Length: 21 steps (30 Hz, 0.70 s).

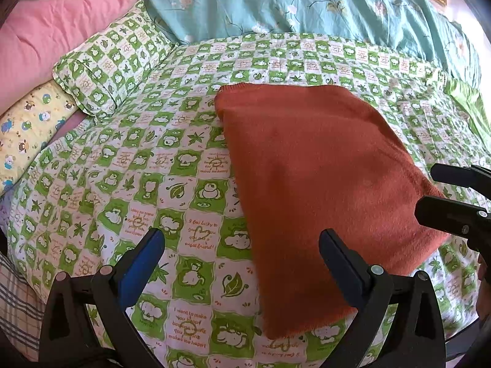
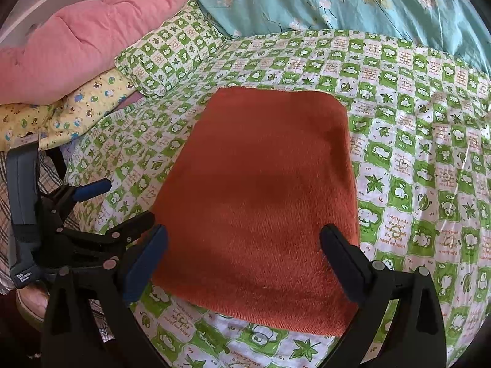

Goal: Fold small clothes

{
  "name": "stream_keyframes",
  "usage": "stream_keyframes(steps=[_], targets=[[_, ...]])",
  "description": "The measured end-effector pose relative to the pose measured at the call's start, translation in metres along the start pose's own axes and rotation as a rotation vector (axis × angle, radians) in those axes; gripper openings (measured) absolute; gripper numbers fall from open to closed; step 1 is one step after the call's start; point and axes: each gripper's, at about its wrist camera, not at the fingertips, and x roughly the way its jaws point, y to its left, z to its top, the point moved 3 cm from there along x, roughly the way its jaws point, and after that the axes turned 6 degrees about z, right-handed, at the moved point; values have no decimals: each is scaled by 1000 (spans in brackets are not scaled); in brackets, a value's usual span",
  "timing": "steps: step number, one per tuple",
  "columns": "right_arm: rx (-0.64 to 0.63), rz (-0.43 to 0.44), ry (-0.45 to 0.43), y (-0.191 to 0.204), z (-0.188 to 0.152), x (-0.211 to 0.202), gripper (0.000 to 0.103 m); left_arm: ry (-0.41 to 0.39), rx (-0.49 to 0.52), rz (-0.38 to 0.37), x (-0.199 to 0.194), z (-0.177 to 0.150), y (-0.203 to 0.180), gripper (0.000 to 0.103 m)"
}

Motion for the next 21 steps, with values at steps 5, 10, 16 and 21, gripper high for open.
stream_keyframes(steps=[5, 10, 16, 21], targets=[[-1, 0, -4, -2, 4, 0, 99, -1, 4, -2, 2, 2, -2, 101], [-9, 0, -3, -3, 7, 1, 99, -1, 13, -1, 6, 6, -4, 101], [-5, -11, -4, -9, 12, 2, 99, 6, -2, -24, 12, 15, 0, 101], [10, -16, -8, -14, 14, 2, 99, -1, -10, -17, 15, 19, 3, 101]])
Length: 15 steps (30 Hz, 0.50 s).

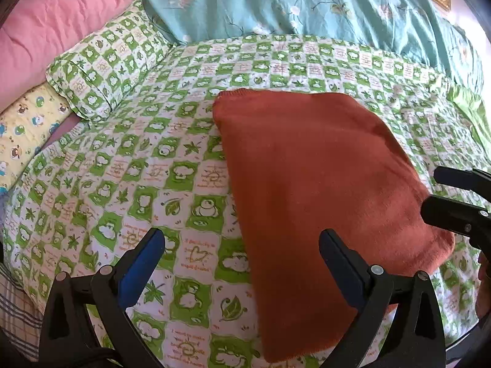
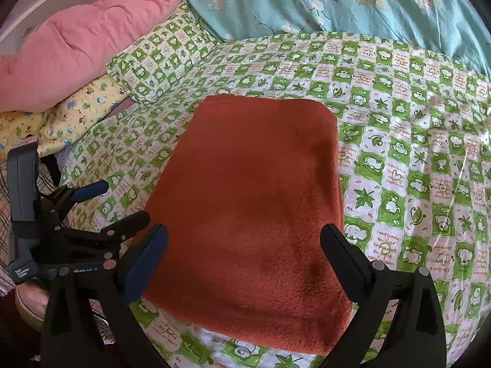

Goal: Fold small clothes

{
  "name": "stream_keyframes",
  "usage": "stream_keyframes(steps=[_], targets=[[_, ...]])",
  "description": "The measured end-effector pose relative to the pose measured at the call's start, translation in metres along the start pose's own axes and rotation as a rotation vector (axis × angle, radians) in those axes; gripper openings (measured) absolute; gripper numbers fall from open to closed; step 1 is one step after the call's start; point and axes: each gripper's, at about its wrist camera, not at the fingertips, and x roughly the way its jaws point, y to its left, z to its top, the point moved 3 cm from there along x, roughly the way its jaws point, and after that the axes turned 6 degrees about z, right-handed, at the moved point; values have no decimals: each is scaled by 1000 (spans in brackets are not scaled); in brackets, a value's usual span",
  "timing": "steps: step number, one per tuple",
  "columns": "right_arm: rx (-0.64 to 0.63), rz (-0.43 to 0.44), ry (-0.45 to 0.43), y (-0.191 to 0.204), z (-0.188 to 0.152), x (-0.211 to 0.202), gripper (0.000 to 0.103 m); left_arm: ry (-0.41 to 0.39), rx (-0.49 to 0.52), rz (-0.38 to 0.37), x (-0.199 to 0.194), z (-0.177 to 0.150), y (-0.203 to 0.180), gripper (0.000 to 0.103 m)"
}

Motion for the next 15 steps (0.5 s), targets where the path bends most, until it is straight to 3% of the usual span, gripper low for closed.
stream_keyframes(steps=[15], targets=[[15, 5, -14, -6, 6, 0, 99, 12, -31, 1, 11, 13, 3, 100]])
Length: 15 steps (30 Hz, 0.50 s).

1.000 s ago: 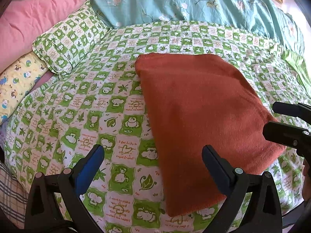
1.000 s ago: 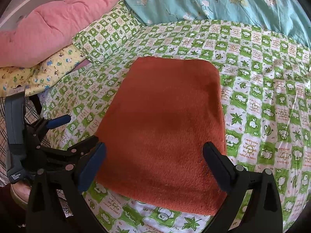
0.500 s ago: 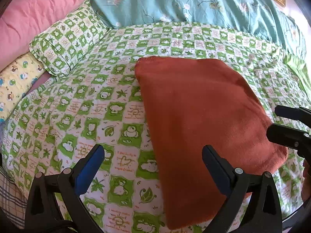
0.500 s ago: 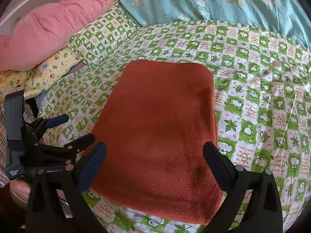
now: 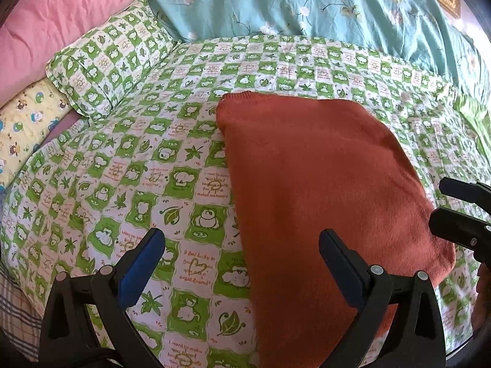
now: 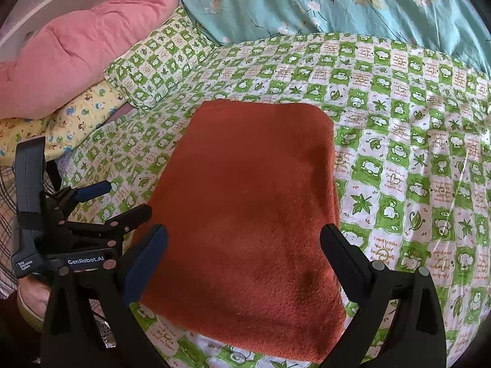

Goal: Fold small clothes

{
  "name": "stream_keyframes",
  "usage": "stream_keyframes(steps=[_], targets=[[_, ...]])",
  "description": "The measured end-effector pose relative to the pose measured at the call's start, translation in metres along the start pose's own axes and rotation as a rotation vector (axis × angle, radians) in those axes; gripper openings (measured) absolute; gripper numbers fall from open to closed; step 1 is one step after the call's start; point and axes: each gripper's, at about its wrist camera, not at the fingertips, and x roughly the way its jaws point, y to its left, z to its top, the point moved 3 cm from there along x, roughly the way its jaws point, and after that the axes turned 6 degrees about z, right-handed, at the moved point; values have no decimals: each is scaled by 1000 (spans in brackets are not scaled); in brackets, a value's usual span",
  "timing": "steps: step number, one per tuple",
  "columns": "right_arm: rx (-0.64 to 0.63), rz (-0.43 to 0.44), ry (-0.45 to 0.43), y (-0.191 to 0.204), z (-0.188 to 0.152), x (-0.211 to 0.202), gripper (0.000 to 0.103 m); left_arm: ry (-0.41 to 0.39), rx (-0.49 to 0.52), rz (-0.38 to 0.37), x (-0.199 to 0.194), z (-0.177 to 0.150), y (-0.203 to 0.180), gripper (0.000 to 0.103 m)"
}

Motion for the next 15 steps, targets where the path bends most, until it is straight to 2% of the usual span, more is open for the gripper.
stream_keyframes(steps=[15], targets=[[27, -17, -5, -10, 0, 1, 99, -5, 0, 25, -4, 4, 5, 98]])
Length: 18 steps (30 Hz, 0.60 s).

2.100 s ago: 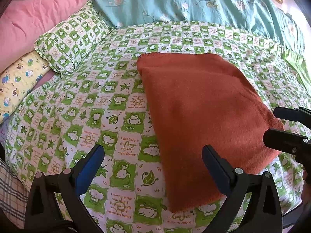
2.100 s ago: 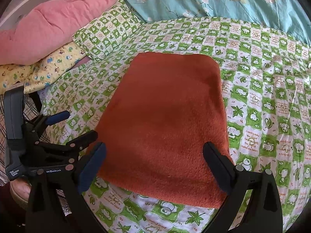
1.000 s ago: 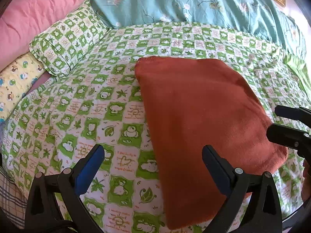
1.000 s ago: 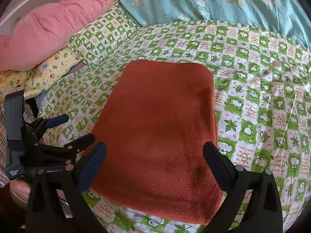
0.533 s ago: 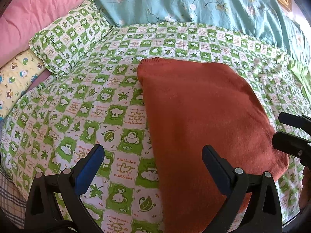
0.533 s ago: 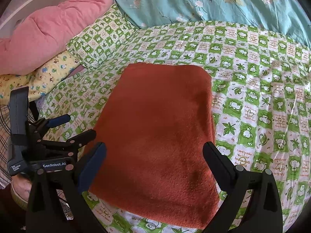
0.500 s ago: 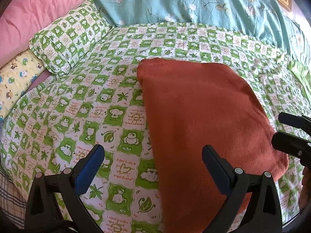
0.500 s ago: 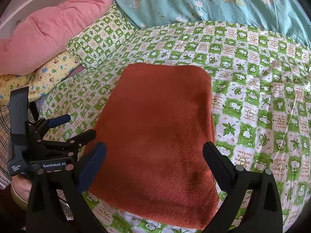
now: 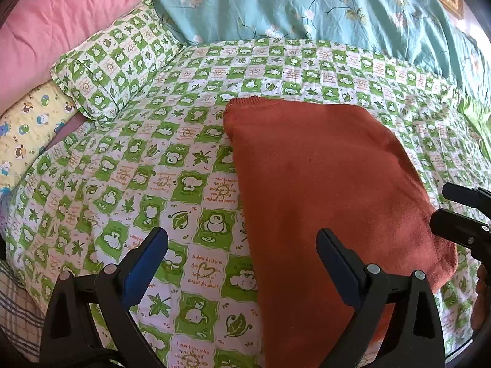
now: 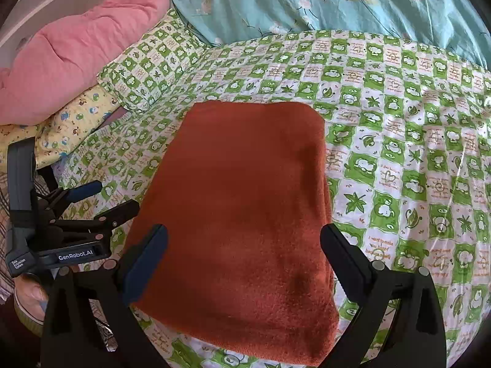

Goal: Fold small clothes

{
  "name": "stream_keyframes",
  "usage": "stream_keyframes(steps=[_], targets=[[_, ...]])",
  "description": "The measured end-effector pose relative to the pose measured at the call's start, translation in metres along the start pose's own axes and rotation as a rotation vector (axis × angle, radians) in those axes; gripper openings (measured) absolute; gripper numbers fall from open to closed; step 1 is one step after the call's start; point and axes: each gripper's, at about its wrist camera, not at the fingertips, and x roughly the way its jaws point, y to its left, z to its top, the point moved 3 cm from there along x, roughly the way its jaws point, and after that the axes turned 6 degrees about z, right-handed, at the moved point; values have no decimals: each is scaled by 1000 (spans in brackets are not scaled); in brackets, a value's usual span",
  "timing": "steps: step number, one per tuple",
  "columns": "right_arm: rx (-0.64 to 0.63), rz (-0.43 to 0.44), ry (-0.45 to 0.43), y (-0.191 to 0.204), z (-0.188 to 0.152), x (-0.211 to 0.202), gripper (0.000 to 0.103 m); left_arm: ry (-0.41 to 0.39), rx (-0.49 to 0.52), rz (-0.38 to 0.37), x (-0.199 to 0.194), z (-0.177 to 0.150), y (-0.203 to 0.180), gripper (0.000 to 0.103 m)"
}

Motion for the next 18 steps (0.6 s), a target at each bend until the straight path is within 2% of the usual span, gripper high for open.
stream_keyframes(steps=[10, 18], targets=[[9, 6, 3, -3, -2, -4, 99, 3, 6, 5, -7, -1, -2, 98], [45, 55, 8, -2, -6, 9, 99, 14, 3, 3, -3, -6, -2, 98]])
